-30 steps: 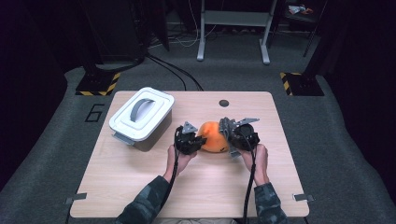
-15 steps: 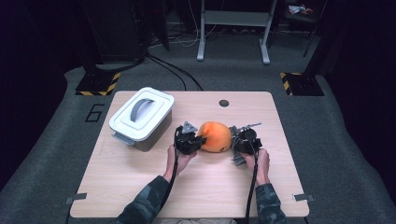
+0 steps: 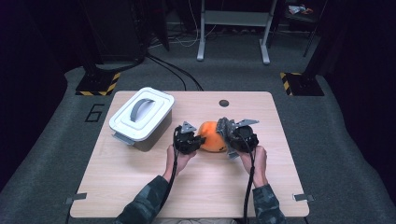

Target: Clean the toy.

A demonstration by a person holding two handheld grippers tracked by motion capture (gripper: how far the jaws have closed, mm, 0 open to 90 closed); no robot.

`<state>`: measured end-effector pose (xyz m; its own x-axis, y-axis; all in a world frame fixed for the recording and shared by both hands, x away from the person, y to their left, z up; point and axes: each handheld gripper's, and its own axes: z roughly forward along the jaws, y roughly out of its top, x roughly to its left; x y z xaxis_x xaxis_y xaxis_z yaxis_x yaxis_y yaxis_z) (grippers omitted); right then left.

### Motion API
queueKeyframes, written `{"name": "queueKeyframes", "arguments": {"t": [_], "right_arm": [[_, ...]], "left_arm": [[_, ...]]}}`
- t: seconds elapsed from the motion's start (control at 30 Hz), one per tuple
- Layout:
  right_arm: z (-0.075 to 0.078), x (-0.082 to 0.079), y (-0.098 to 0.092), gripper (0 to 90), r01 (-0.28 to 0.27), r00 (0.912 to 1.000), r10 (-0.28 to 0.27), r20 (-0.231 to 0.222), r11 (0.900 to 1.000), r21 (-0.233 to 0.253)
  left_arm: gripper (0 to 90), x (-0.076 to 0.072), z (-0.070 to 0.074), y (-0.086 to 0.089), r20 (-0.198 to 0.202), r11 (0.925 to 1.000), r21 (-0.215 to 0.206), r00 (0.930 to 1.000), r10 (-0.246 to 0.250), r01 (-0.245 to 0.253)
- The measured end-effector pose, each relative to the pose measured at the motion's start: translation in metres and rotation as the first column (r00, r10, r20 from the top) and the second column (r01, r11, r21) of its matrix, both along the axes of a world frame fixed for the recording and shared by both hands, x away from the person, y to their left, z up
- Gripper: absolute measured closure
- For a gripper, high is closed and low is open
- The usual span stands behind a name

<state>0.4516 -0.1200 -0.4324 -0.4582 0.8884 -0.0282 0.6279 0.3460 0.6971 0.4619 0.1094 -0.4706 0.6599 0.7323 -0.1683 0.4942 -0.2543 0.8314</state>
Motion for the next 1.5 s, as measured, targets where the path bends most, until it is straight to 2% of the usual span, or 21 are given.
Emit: {"name": "queueKeyframes", "arguments": {"t": [0.07, 0.13, 0.23, 0.27, 0.4, 0.5, 0.7, 0.8, 0.9, 0.97, 1.07, 1.13, 1.17, 1.2, 1.27, 1.3, 1.43, 1.5], "right_arm": [[-0.003, 0.005, -0.002, 73.2, 0.005, 1.0000, -0.005, 0.000, 1.000, 0.013], [-0.004, 0.008, -0.004, 73.2, 0.016, 0.9999, -0.016, -0.003, 1.000, 0.018], [-0.004, 0.011, -0.006, 73.2, 0.021, 0.9997, -0.021, -0.008, 1.000, 0.011], [-0.003, 0.012, -0.006, 73.1, 0.028, 0.9996, -0.028, -0.009, 1.000, 0.006], [-0.004, 0.015, -0.007, 73.2, 0.029, 0.9995, -0.029, -0.015, 1.000, 0.009], [-0.005, 0.016, -0.008, 73.2, 0.021, 0.9997, -0.021, -0.012, 1.000, 0.011], [-0.005, 0.015, -0.008, 73.2, 0.031, 0.9992, -0.030, -0.026, 0.999, 0.027], [-0.004, 0.014, -0.012, 73.2, 0.026, 0.9997, -0.026, -0.003, 0.999, 0.030], [0.004, 0.009, -0.017, 73.2, 0.040, 0.9991, -0.041, 0.007, 0.998, 0.054], [0.011, 0.004, -0.018, 73.1, 0.036, 0.9989, -0.038, 0.027, 0.997, 0.065], [0.023, -0.002, -0.014, 73.2, -0.005, 0.9978, 0.001, 0.066, 0.998, 0.069], [0.029, -0.005, -0.007, 73.1, -0.024, 0.9968, 0.018, 0.078, 0.996, 0.081], [0.031, -0.005, 0.000, 73.1, -0.051, 0.9957, 0.046, 0.081, 0.996, 0.069], [0.031, -0.005, 0.004, 73.0, -0.068, 0.9946, 0.062, 0.083, 0.996, 0.063], [0.031, -0.005, 0.008, 72.9, -0.064, 0.9955, 0.059, 0.075, 0.996, 0.068], [0.026, 0.000, 0.013, 72.9, -0.067, 0.9958, 0.064, 0.066, 0.996, 0.053], [0.019, 0.006, 0.010, 73.0, -0.057, 0.9975, 0.053, 0.046, 0.995, 0.078], [0.012, 0.009, 0.003, 73.0, -0.018, 0.9995, 0.017, 0.026, 0.998, 0.057]], "left_arm": [[74.2, -0.001, 0.000, 0.000, 0.014, 0.9999, 0.006, 0.9998, -0.015, 0.015], [67.5, -0.003, 0.000, 0.000, 0.034, 0.9986, 0.045, 0.9990, -0.030, 0.028], [55.4, -0.004, -0.003, -0.001, 0.034, 0.9955, 0.089, 0.9987, -0.038, 0.034], [52.9, -0.004, -0.004, -0.002, 0.032, 0.9952, 0.094, 0.9990, -0.031, 0.028], [48.1, -0.002, -0.007, -0.005, 0.068, 0.9943, 0.107, 0.9976, -0.014, 0.007], [51.5, -0.001, -0.008, -0.008, 0.084, 0.9928, 0.119, 0.9962, -0.023, 0.012], [77.1, 0.000, -0.010, -0.011, 0.082, 0.9929, 0.118, 0.9965, -0.016, 0.006], [81.4, 0.000, -0.008, -0.011, 0.083, 0.9943, 0.106, 0.9964, -0.016, 0.008], [83.0, -0.001, -0.004, -0.010, 0.083, 0.9957, 0.091, 0.9962, -0.025, 0.017], [83.3, -0.003, 0.000, -0.009, 0.063, 0.9973, 0.069, 0.9976, -0.030, 0.025], [83.3, -0.006, 0.005, -0.010, 0.045, 0.9984, 0.044, 0.9983, -0.037, 0.035], [83.3, -0.008, 0.009, -0.012, 0.038, 0.9983, 0.034, 0.9981, -0.049, 0.048], [83.3, -0.009, 0.010, -0.013, 0.040, 0.9981, 0.032, 0.9978, -0.054, 0.052], [83.2, -0.010, 0.011, -0.014, 0.040, 0.9978, 0.033, 0.9975, -0.059, 0.057], [83.0, -0.010, 0.011, -0.015, 0.042, 0.9973, 0.043, 0.9972, -0.062, 0.060], [83.0, -0.009, 0.009, -0.015, 0.037, 0.9971, 0.047, 0.9974, -0.061, 0.059], [82.9, -0.006, 0.007, -0.012, 0.026, 0.9970, 0.049, 0.9977, -0.062, 0.061], [82.6, -0.005, 0.005, -0.010, 0.022, 0.9973, 0.048, 0.9981, -0.057, 0.056]]}}
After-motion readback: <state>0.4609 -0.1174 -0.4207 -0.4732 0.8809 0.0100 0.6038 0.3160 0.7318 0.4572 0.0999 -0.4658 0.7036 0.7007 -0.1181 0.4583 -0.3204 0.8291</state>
